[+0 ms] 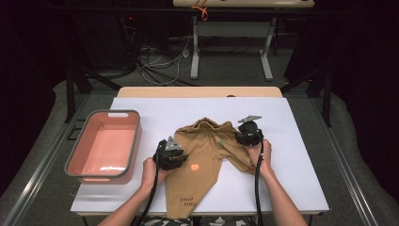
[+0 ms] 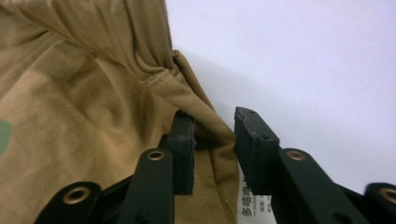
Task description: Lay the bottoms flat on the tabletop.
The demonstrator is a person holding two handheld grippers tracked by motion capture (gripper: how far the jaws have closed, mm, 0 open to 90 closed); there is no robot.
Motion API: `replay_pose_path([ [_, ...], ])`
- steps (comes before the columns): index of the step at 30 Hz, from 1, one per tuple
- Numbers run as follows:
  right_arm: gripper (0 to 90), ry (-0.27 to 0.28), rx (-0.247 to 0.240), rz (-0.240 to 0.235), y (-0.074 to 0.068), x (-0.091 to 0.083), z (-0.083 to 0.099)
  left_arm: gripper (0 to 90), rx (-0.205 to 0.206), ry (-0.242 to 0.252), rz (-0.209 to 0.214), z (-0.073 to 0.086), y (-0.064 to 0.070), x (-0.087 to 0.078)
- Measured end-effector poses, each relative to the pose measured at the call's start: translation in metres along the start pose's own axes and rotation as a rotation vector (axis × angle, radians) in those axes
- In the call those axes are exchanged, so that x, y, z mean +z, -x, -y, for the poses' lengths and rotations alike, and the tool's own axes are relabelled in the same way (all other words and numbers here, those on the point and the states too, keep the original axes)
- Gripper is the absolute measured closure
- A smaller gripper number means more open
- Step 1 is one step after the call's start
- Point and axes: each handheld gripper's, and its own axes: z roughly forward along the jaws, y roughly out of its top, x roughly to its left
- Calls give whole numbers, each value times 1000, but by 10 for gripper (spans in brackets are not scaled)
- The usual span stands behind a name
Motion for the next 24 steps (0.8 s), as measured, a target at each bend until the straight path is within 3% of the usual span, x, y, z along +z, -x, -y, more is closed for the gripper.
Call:
replay_pose_path([
  [5, 844, -6, -10, -16, 1, -1, 2, 879, 11, -13, 9, -1, 3, -1],
  [12, 864, -65, -28, -34, -6, -13, 4, 883, 24, -10, 28, -1, 7, -14],
  [17, 812, -66, -48, -20, -9, -17, 4, 774, 15, 1, 12, 0, 3, -17],
  [24, 721, 4, -91, -31, -12, -17, -1, 664, 4, 5, 6, 0, -2, -15],
])
